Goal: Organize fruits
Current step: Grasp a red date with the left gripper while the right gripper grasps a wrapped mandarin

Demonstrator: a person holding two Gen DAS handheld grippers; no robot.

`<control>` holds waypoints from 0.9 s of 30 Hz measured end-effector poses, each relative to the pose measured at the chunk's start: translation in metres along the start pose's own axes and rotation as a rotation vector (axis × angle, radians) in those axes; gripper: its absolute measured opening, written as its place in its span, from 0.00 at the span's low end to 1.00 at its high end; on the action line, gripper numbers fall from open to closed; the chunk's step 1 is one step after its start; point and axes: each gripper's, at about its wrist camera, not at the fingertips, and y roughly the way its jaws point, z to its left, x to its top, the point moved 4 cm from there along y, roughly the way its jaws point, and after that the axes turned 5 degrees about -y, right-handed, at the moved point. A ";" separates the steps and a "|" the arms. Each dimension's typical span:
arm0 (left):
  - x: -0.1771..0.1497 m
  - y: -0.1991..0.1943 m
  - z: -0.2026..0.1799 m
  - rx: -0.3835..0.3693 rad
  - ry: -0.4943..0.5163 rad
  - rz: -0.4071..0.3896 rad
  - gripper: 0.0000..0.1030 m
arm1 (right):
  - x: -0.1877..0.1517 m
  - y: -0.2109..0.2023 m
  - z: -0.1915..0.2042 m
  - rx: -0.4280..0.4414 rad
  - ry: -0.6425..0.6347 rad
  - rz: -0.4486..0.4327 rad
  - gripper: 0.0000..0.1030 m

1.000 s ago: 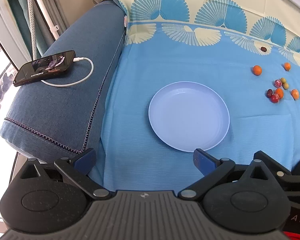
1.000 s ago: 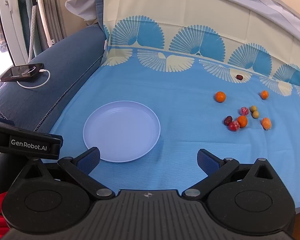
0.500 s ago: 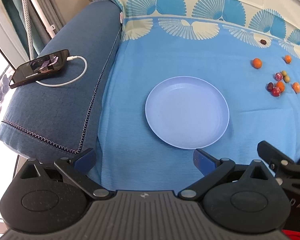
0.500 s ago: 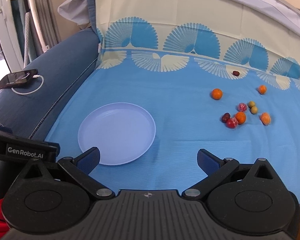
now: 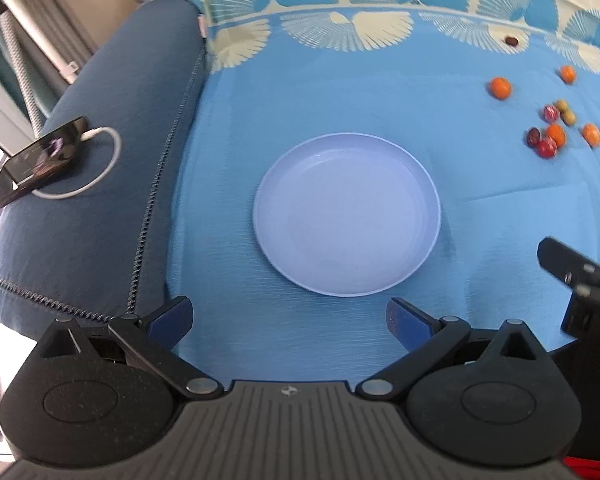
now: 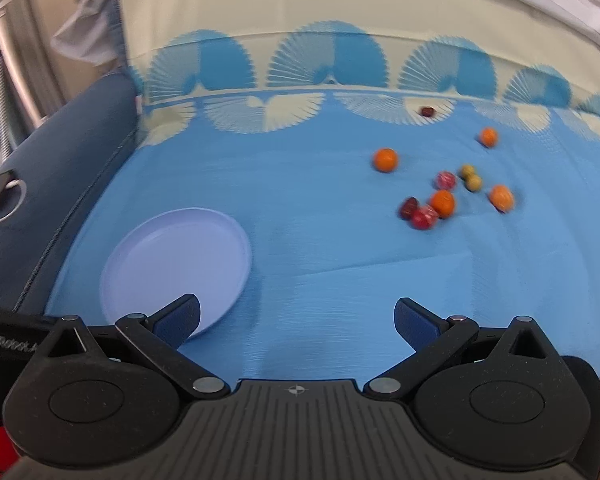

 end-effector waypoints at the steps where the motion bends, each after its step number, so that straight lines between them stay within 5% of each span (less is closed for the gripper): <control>1: 0.001 0.002 -0.005 -0.006 0.010 0.013 1.00 | 0.000 0.003 -0.007 -0.004 0.016 0.001 1.00; 5: 0.010 0.015 -0.025 -0.015 0.050 0.028 1.00 | 0.004 0.020 -0.035 -0.047 0.062 -0.009 1.00; 11: 0.032 0.035 -0.068 -0.150 0.087 0.092 1.00 | 0.026 0.062 -0.101 -0.220 0.138 -0.110 1.00; 17: 0.075 0.071 -0.136 -0.144 0.208 0.026 1.00 | 0.041 0.117 -0.169 -0.357 0.152 -0.132 0.99; 27: 0.146 0.158 -0.262 -0.174 0.387 0.018 1.00 | 0.047 0.202 -0.238 -0.397 0.138 -0.089 0.99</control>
